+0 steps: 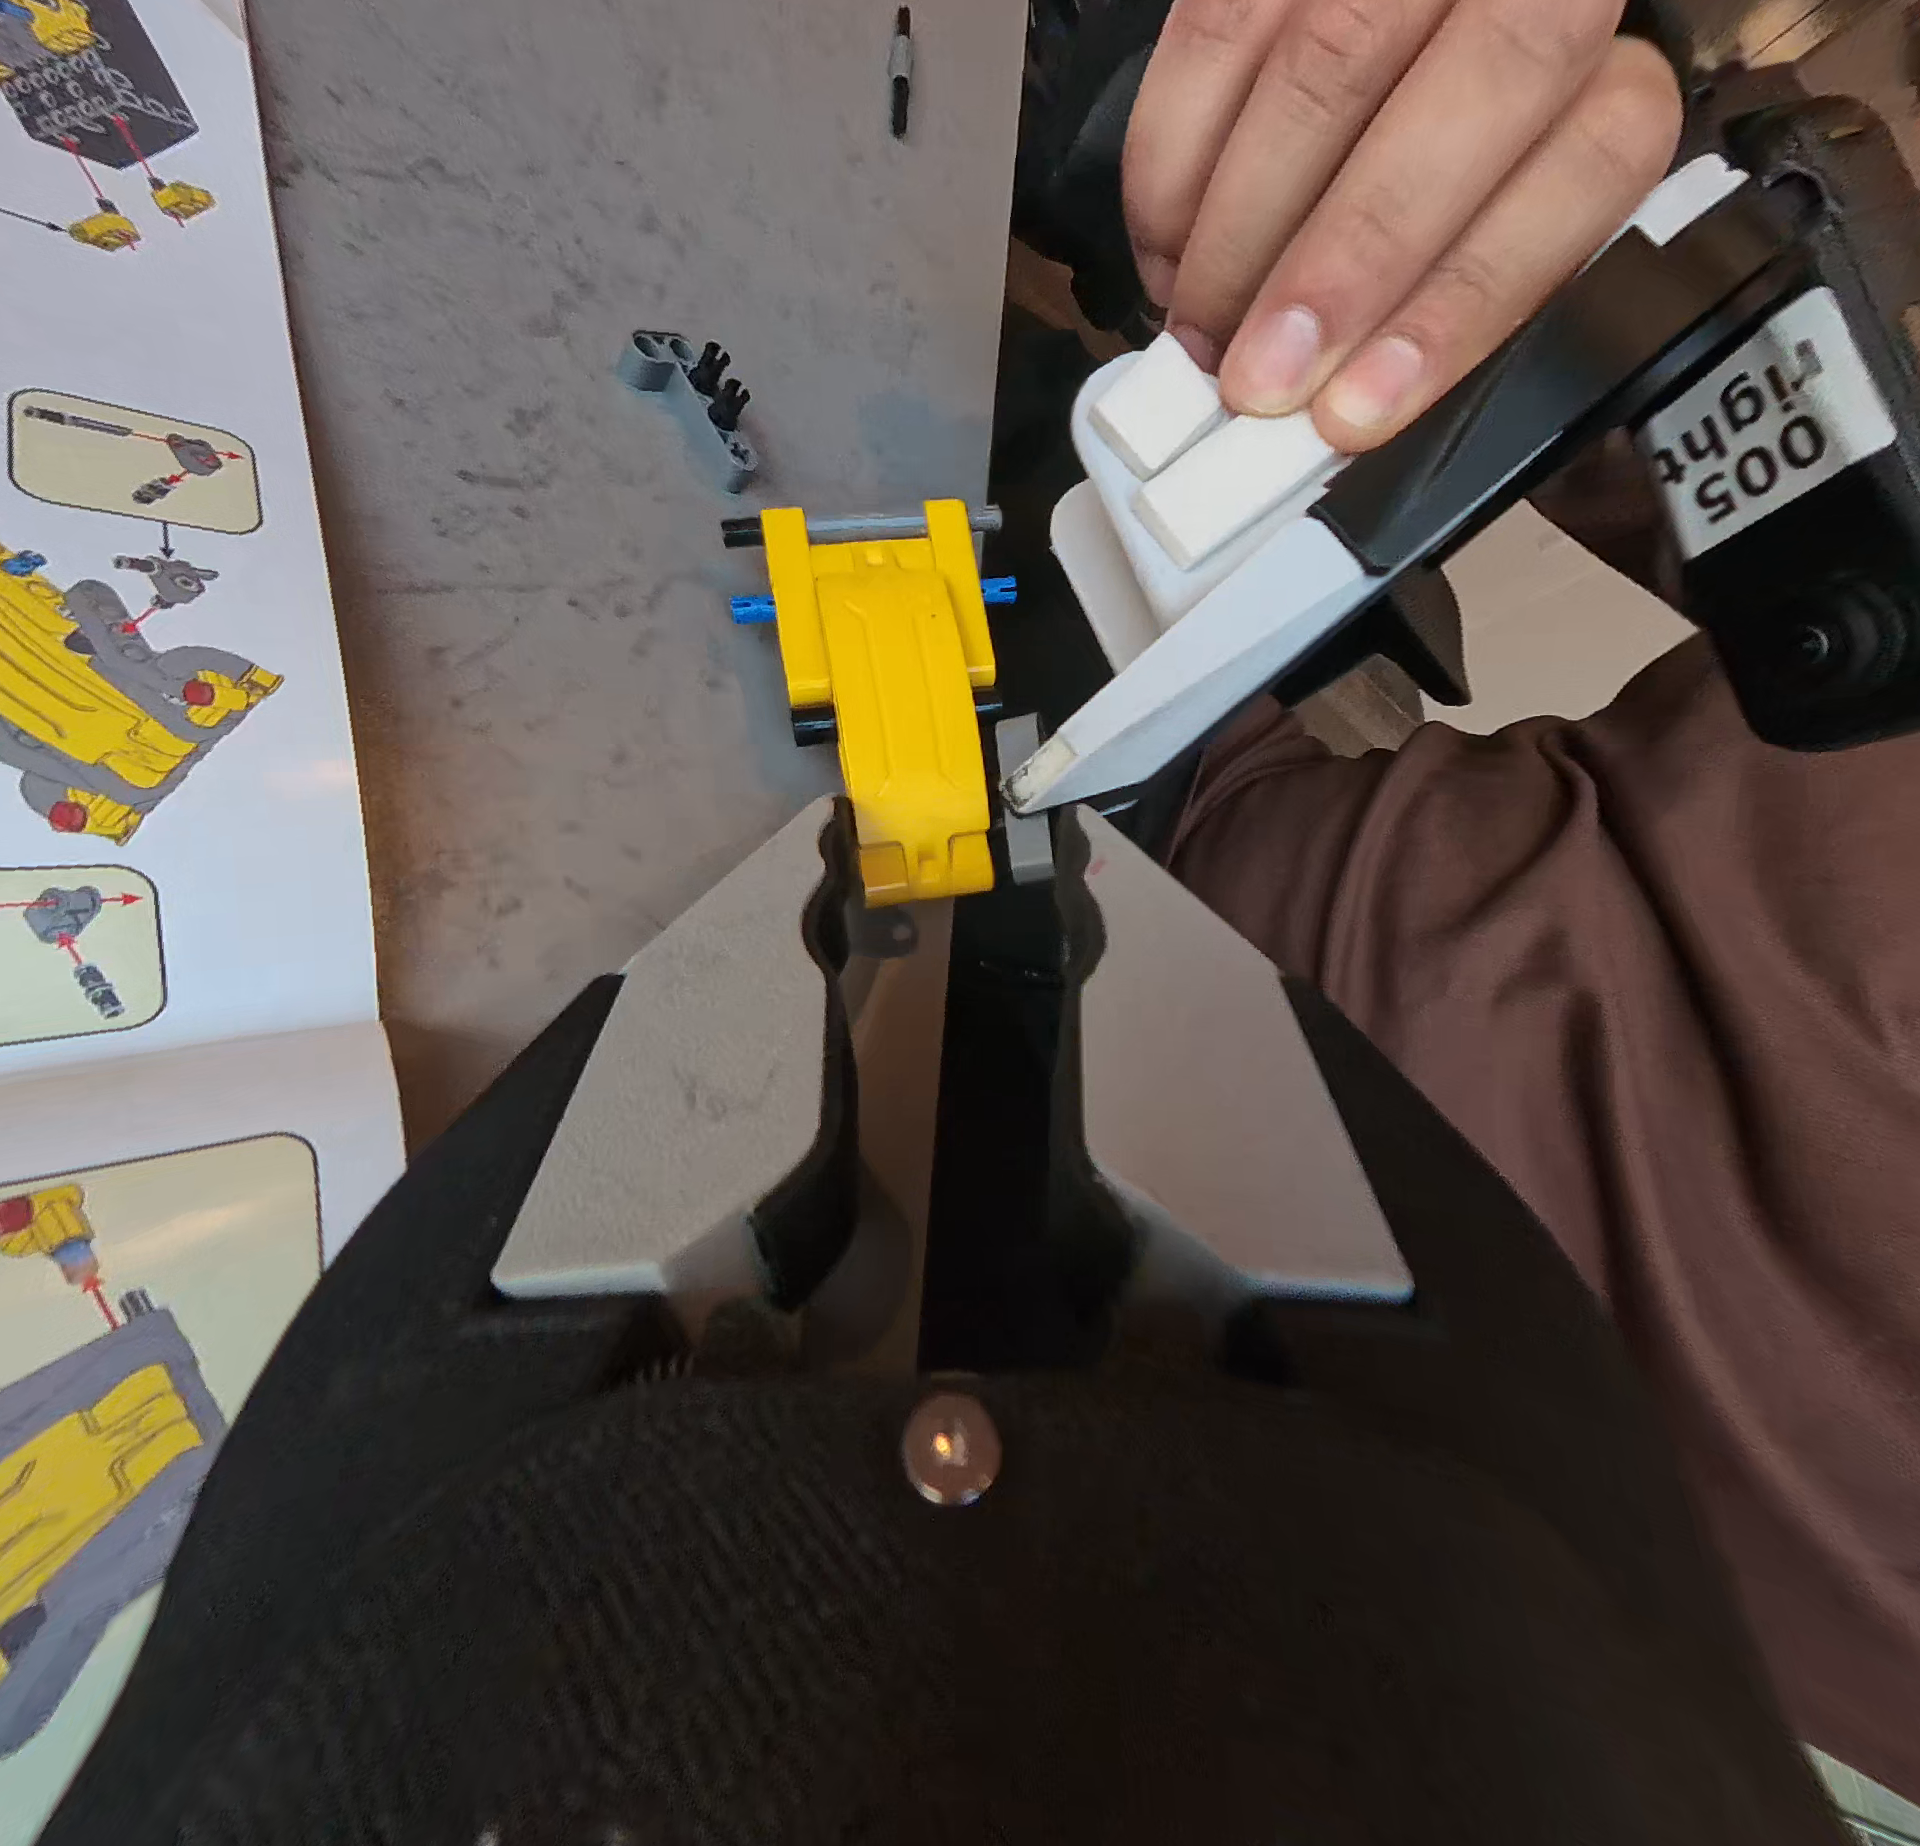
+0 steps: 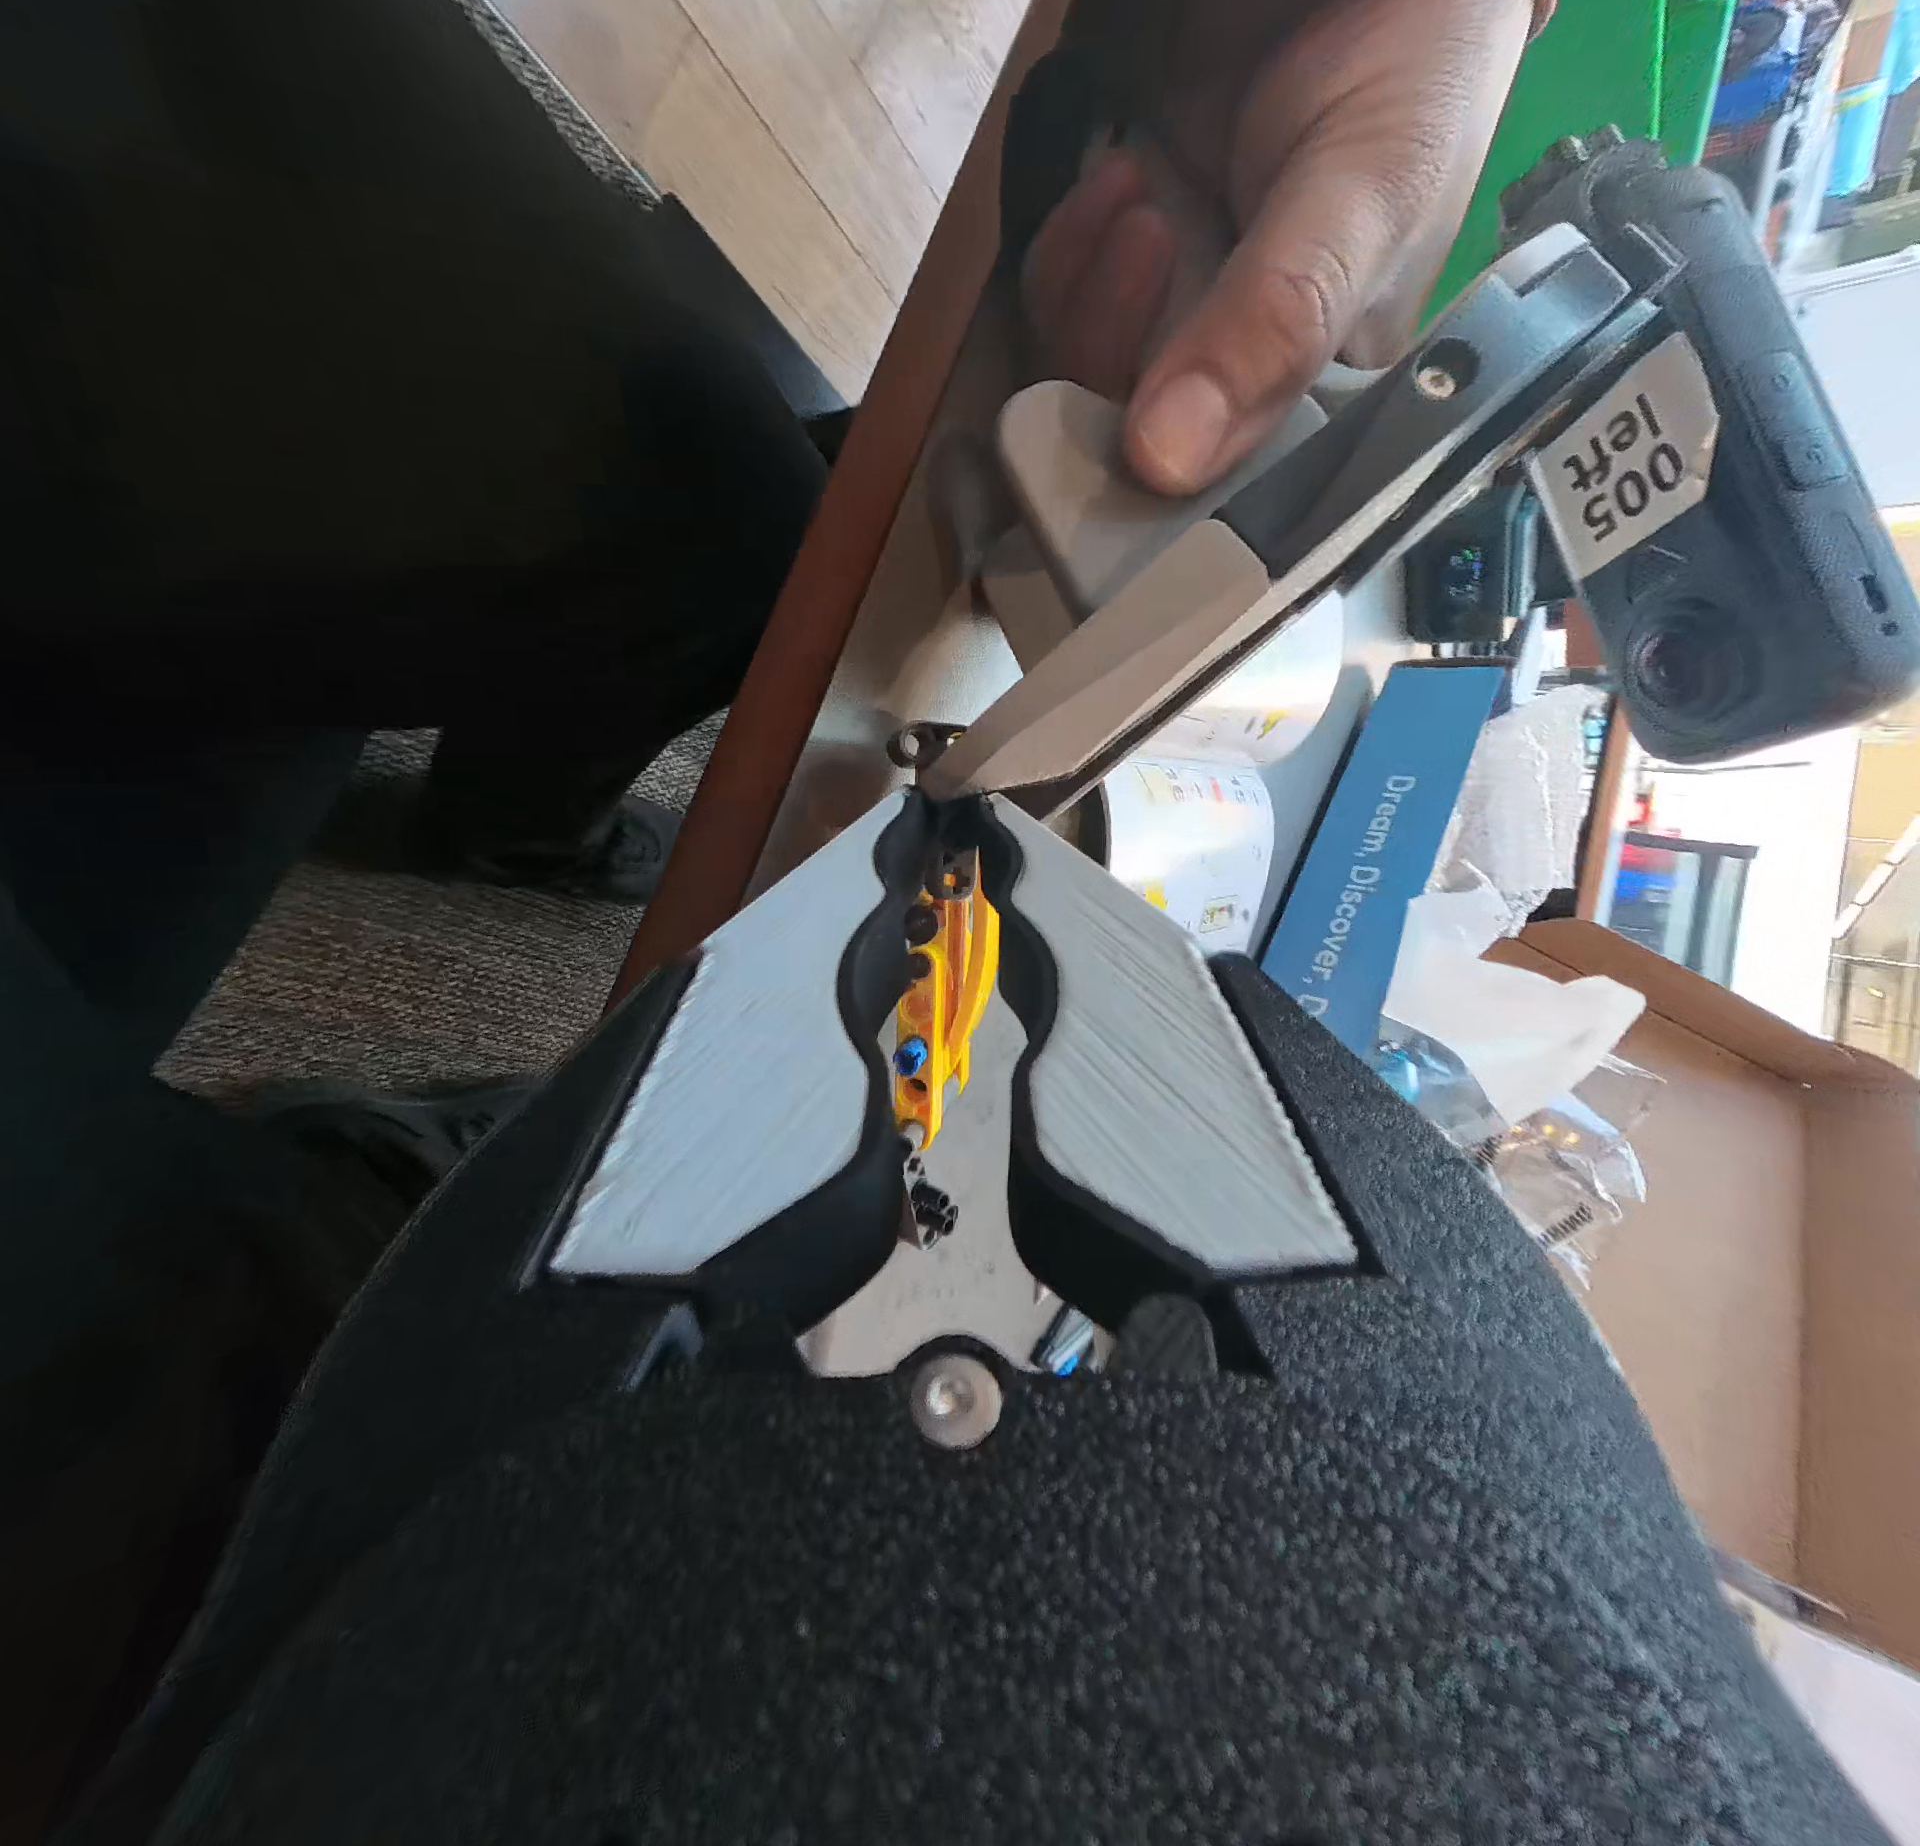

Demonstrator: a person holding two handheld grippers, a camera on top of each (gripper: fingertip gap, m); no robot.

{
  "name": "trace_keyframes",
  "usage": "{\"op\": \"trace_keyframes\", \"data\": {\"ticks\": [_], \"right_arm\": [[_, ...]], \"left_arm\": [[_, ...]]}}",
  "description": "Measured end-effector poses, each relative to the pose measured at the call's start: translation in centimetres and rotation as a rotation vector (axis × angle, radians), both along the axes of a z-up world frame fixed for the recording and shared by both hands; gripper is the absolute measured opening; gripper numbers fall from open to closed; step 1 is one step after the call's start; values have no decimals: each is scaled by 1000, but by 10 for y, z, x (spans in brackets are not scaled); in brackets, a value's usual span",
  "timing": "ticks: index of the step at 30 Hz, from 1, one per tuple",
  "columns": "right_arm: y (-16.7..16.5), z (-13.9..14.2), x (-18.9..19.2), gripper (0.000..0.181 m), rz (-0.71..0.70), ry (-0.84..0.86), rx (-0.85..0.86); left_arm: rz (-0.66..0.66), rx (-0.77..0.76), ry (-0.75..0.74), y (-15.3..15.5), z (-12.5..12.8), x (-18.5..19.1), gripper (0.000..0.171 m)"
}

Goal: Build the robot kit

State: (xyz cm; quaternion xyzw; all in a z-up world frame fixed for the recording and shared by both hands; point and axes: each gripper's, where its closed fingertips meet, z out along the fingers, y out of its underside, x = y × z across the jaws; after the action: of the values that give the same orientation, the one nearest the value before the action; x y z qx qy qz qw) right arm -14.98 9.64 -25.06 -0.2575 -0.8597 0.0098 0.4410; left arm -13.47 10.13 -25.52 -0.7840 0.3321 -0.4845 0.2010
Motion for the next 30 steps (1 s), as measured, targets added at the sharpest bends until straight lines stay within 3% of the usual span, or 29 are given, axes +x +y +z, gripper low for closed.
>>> {"op": "trace_keyframes", "data": {"ticks": [3, 13, 19, 24, 30], "right_arm": [[3, 2, -2, 9, 2, -15, 16], [8, 4, -3, 11, -27, 47, 296], [9, 1, -3, 11, -55, 63, 278], [12, -1, -3, 12, -83, 39, 382], [14, -4, -1, 21, -135, 73, 317]], "left_arm": [[27, -6, -9, 2, 1, -2, 36], [47, -22, -31, 4, 3, -3, 36], [62, -12, -4, 6, 0, -3, 36], [75, -3, 24, 8, -4, -3, 36], [85, 19, 51, 8, -7, -4, 35]]}}
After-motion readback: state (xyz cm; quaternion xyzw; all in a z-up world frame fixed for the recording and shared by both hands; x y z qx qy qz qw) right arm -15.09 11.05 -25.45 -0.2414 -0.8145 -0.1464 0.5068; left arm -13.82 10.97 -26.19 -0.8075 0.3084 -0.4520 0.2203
